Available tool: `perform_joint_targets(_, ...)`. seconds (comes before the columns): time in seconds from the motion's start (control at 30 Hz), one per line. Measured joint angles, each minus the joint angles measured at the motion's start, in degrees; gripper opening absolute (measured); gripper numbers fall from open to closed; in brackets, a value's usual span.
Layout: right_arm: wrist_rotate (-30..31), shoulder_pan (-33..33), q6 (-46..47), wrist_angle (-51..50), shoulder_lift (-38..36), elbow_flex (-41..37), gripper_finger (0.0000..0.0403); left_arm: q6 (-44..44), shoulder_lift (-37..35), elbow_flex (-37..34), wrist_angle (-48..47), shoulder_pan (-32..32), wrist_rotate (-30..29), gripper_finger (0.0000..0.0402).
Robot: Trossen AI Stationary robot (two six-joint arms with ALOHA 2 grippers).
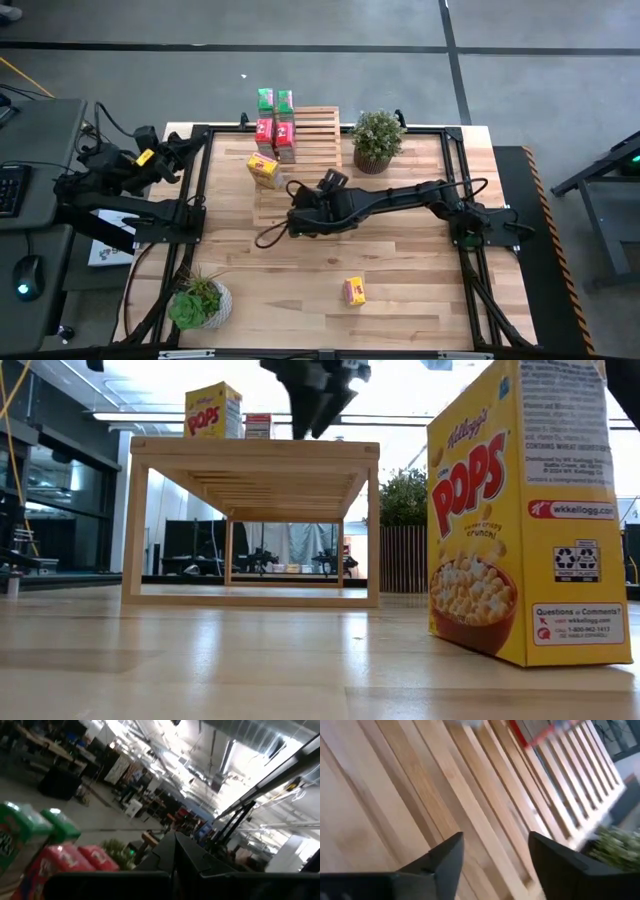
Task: Stack cereal on shelf
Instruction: Put the right yellow cereal box on the shelf
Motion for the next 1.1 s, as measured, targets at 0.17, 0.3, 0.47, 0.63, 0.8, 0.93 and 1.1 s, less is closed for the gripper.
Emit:
perform_joint_targets(0.17, -0.56, 0.1, -1.52, -4.6, -3.79, -4.63, 0.0138, -2.55, 0.98, 0.0, -3.3, 0.01, 0.86, 0.0)
perform_joint_targets(0.3, -1.85, 0.32, 1.12, -1.46, -13.58, -19.73, 0.0057, -2.56, 2.25, 0.04, -3.59, 0.02, 2.38, 0.0)
perform_joint_targets(0.47, -9.22, 0.35, 8.56, 21.79, -33.55, -47.47, 0.0013, -0.56, 4.48, 0.0, -3.96, -0.05, 4.59, 0.0)
perform_joint_targets(0.63, -16.01, -0.96, 12.28, 67.78, -47.82, -70.07, 0.0005, 1.5, 8.64, 0.0, -9.24, -2.06, 8.39, 0.0)
perform_joint_targets(0.8, -16.52, -5.11, 14.63, 86.18, -46.93, -75.44, 0.0001, -2.23, 14.63, -0.02, -17.92, -6.72, 6.76, 0.0)
perform_joint_targets(0.93, -20.18, -7.01, 11.23, 85.94, -40.32, -69.17, 0.0, -6.26, 18.39, -0.02, -22.18, -10.28, 4.62, 0.0)
perform_joint_targets(1.1, -26.63, -9.03, 6.04, 80.75, -31.5, -58.34, 0.0, -8.56, 20.73, -0.09, -27.34, -11.74, -2.53, 0.0)
